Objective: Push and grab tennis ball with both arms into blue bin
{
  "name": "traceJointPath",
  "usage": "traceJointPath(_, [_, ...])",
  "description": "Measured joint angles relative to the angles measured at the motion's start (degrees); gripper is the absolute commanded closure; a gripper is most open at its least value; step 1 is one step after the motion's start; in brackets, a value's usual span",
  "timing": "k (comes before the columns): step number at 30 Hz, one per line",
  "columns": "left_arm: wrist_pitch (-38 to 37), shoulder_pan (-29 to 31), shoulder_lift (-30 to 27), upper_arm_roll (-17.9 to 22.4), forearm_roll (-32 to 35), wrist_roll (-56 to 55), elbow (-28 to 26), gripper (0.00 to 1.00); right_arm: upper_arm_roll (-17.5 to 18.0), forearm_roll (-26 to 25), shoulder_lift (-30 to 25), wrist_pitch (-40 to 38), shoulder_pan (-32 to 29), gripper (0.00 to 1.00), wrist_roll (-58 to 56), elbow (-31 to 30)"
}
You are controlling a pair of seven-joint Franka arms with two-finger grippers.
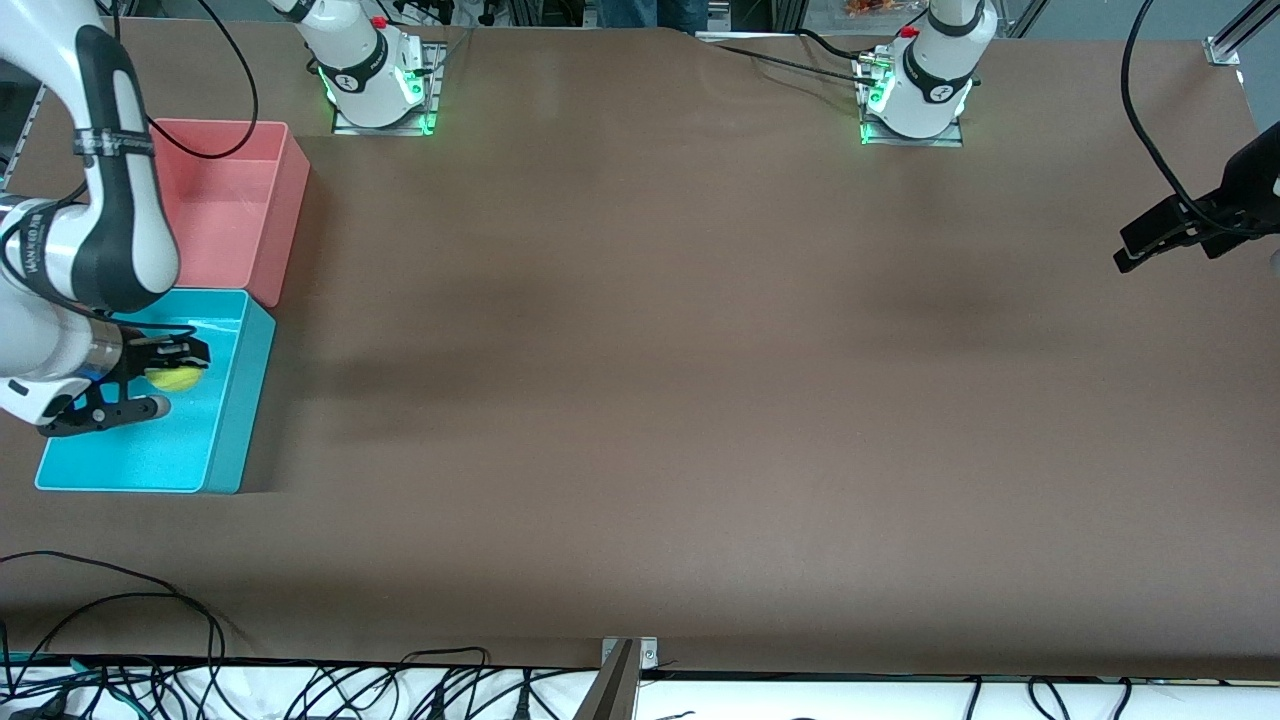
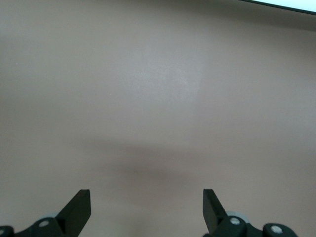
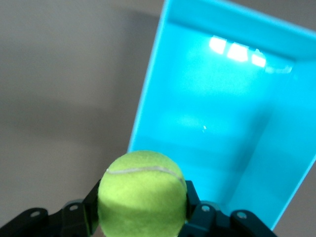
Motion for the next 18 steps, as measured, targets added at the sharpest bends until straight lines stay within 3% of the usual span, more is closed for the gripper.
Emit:
traceJointPath(9, [0.0,0.0,0.0,0.0,0.0,0.0,0.0,0.00,-0.1,2.1,1.3,4.7,-5.6,0.67,-6.8,-6.9])
traceJointPath(18, [0.0,0.0,0.0,0.0,0.0,0.0,0.0,0.00,-0.1,3.1,2.4,10.2,-7.4,0.67,-8.9,-12.1])
